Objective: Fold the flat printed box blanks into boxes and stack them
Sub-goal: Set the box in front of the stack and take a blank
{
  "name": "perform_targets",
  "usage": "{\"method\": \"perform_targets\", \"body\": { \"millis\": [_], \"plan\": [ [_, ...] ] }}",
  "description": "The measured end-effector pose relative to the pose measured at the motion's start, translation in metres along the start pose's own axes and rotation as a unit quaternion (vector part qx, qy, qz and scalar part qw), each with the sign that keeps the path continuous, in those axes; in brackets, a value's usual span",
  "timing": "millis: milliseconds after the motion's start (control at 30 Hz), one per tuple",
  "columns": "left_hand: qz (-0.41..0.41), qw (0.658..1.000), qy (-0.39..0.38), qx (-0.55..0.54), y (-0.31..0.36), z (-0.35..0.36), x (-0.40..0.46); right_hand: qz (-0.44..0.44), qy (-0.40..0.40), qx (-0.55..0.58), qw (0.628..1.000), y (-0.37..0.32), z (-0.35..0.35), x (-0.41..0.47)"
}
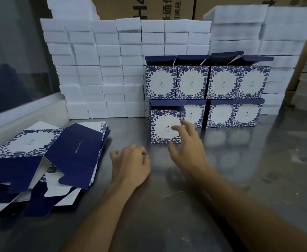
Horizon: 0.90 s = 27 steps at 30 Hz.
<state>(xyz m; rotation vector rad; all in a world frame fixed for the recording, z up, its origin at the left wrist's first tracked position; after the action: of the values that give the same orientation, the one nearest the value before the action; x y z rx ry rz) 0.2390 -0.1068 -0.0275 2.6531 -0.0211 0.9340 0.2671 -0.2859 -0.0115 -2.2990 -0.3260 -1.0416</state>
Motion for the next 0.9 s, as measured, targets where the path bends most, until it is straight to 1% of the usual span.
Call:
{"method": "perform_targets", "body": {
  "millis": [67, 133, 167, 233, 300, 367, 433, 533, 633, 733, 900],
  "plan": [
    [-0.028, 0.996, 0.045, 0.072, -0.009, -0.014, 0.003, 0.049, -0.011, 0.03, 0.998, 0.017, -0.004, -0.012],
    [-0.083, 0.986, 0.065, 0.13, -0.025, -0.027, 0.004, 0.134, -0.011, 0.071, 0.988, 0.035, -0.008, -0.021],
    [-0.118, 0.979, 0.053, 0.156, -0.036, -0.03, 0.004, 0.193, -0.003, 0.105, 0.976, 0.046, -0.01, -0.023],
    [-0.191, 0.963, -0.007, 0.19, -0.061, -0.03, 0.001, 0.29, 0.026, 0.167, 0.942, 0.062, -0.013, -0.028],
    [-0.253, 0.947, -0.055, 0.193, -0.085, -0.027, -0.005, 0.329, 0.042, 0.197, 0.923, 0.07, -0.015, -0.031],
    [-0.295, 0.936, -0.076, 0.174, -0.101, -0.025, -0.01, 0.34, 0.041, 0.209, 0.916, 0.072, -0.015, -0.032],
    [-0.312, 0.931, -0.085, 0.169, -0.109, -0.024, -0.011, 0.345, 0.047, 0.216, 0.912, 0.073, -0.016, -0.033],
    [-0.299, 0.933, -0.081, 0.184, -0.111, -0.028, -0.006, 0.342, 0.052, 0.221, 0.912, 0.073, -0.017, -0.032],
    [-0.275, 0.945, -0.055, 0.167, -0.11, -0.033, 0.0, 0.344, 0.047, 0.221, 0.911, 0.073, -0.017, -0.033],
    [-0.275, 0.948, -0.037, 0.155, -0.109, -0.037, 0.002, 0.34, 0.045, 0.221, 0.913, 0.071, -0.017, -0.033],
    [-0.265, 0.954, 0.009, 0.139, -0.104, -0.043, 0.005, 0.312, 0.015, 0.184, 0.932, 0.063, -0.016, -0.03]
  ]
}}
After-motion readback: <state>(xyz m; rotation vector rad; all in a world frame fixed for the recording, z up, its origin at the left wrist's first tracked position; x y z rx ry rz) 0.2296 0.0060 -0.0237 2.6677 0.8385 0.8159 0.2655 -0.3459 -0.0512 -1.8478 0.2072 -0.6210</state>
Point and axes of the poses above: each hand's wrist, its own x-axis towards the middle knuckle, its own z-axis out of the palm, y = z × x, the point moved 8 cm from there along x, towards the middle knuckle, and after that the axes turned 7 degrees about y, right-handed, at the moved point
